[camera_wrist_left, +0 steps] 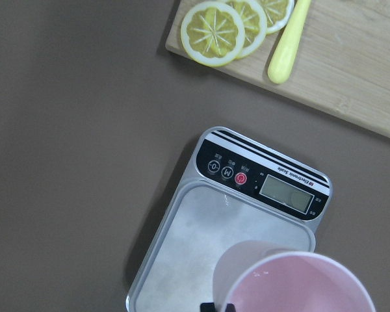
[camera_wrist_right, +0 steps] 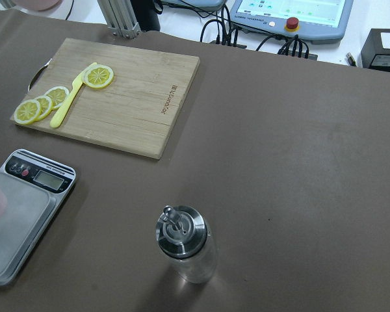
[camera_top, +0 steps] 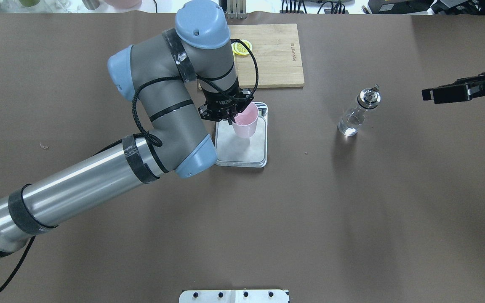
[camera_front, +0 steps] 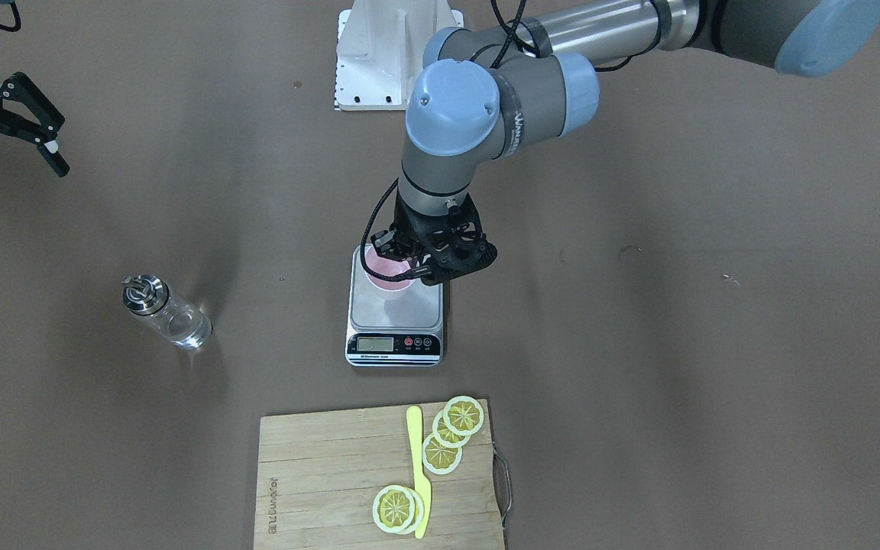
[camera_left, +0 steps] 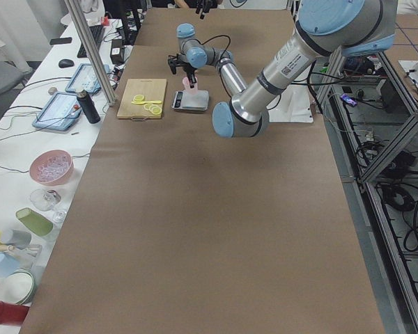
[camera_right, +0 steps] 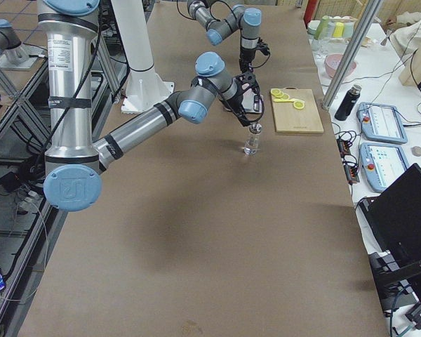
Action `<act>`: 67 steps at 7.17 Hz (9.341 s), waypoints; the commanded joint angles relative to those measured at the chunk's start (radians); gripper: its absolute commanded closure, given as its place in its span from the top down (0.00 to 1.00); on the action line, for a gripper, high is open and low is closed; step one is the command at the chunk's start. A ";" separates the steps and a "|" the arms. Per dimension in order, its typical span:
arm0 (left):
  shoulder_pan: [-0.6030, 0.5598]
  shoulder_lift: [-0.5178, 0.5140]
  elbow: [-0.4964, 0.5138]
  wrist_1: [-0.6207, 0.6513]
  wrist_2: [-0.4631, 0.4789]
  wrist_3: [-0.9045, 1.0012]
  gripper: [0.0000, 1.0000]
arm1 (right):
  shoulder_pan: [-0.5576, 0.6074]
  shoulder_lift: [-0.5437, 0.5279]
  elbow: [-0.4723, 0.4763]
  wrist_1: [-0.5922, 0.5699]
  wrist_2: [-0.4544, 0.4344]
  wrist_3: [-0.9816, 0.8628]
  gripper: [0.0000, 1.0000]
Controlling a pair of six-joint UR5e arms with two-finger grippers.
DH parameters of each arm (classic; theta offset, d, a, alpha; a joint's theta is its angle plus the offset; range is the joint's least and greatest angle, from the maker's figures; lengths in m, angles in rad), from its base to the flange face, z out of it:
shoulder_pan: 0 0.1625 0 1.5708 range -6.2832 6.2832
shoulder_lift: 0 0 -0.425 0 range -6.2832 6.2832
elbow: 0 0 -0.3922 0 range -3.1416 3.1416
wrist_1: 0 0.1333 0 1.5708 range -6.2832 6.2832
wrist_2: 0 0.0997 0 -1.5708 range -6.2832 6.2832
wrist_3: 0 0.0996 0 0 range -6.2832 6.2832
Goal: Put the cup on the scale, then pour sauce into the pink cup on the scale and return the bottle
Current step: 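Carry the pink cup with the left gripper onto the scale, then release the cup and lift the left gripper while the right gripper reaches the dispenser, then grasp the glass sauce dispenser with the right gripper and lift it, then carry the dispenser with the right gripper over the pink cup while the left arm withdraws, then tilt the dispenser with the right gripper to pour into the pink cup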
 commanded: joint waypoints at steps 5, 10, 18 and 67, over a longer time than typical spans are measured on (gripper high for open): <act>0.017 0.002 0.048 -0.048 0.070 0.021 0.99 | -0.023 0.007 -0.004 0.052 -0.029 0.003 1.00; -0.089 0.076 -0.081 -0.032 -0.040 0.099 0.99 | -0.163 -0.063 -0.002 0.187 -0.267 0.059 1.00; -0.132 0.162 -0.122 -0.035 -0.036 0.179 0.99 | -0.497 -0.059 -0.321 0.577 -0.693 0.127 0.99; -0.539 0.625 -0.101 -0.150 -0.021 1.145 0.99 | -0.681 0.612 -0.570 -0.448 -1.532 -0.781 0.00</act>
